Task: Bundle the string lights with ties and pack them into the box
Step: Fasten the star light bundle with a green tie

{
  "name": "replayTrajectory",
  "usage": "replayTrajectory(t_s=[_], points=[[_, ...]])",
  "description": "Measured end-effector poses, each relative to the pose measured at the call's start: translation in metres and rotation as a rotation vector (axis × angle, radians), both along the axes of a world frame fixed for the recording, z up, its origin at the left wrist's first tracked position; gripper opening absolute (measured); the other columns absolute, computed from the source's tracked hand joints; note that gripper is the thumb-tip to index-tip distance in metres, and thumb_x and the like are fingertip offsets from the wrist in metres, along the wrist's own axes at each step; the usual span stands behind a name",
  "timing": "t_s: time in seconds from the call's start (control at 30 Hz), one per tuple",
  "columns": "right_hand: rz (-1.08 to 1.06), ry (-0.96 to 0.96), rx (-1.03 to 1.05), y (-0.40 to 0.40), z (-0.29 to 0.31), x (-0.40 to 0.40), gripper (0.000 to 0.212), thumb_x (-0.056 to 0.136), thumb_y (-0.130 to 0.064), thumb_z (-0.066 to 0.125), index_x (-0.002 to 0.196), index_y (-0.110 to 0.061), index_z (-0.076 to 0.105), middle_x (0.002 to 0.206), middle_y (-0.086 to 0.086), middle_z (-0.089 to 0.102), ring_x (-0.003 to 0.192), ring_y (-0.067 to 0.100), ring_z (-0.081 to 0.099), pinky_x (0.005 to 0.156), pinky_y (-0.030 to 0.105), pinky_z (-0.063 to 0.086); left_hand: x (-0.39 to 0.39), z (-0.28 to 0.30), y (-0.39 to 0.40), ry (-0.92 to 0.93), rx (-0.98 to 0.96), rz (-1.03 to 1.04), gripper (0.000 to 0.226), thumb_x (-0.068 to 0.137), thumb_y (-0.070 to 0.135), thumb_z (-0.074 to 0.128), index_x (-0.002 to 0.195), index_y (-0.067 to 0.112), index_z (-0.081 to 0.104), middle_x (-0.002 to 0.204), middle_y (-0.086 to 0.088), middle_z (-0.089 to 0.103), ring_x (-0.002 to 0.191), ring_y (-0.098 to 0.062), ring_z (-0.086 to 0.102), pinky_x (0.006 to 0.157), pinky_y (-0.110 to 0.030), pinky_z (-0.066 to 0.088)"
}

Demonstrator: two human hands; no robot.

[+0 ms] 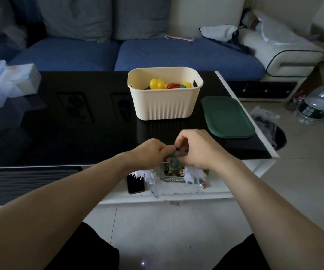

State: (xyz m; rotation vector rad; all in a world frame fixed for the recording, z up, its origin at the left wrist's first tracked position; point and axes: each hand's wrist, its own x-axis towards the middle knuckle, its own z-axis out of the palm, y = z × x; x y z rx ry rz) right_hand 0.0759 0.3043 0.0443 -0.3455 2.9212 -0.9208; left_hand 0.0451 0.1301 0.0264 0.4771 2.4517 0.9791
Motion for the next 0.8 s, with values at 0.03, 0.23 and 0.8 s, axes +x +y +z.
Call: replayTrajectory(t_s=[0.03, 0.23, 0.8], points=[[0.038, 0.005, -0.019, 0.000, 0.002, 0.000, 0.043, 0.065, -0.034, 0.093, 0.097, -0.021, 0.067, 0.092, -0.010, 0.064, 0.082, 0.008, 0.063, 0.070, 0.028, 0.055, 0.000, 0.001, 0.000, -0.024, 0.021, 0.044, 0.048, 0.103, 0.042, 0.045, 0.068, 0.013, 0.061, 0.065, -0.004, 0.050, 0.060, -0.015, 0.043, 0.060, -0.028, 0.039], [0.032, -0.029, -0.041, 0.004, 0.004, 0.003, 0.065, 0.056, -0.037, 0.098, 0.111, -0.026, 0.066, 0.103, -0.013, 0.064, 0.093, 0.003, 0.060, 0.074, 0.018, 0.048, 0.001, 0.003, 0.003, -0.099, 0.125, 0.216, 0.049, 0.102, 0.043, 0.045, 0.068, 0.010, 0.056, 0.061, 0.000, 0.047, 0.059, -0.014, 0.042, 0.062, -0.028, 0.040], [0.204, 0.387, -0.146, -0.004, -0.003, -0.001, 0.007, 0.083, -0.011, 0.079, 0.079, -0.010, 0.074, 0.087, -0.003, 0.070, 0.078, 0.019, 0.067, 0.070, 0.043, 0.056, 0.009, 0.006, 0.008, -0.271, 0.312, 0.332, 0.031, 0.098, 0.003, 0.052, 0.070, 0.007, 0.063, 0.047, 0.008, 0.057, 0.042, -0.003, 0.041, 0.043, -0.014, 0.033]])
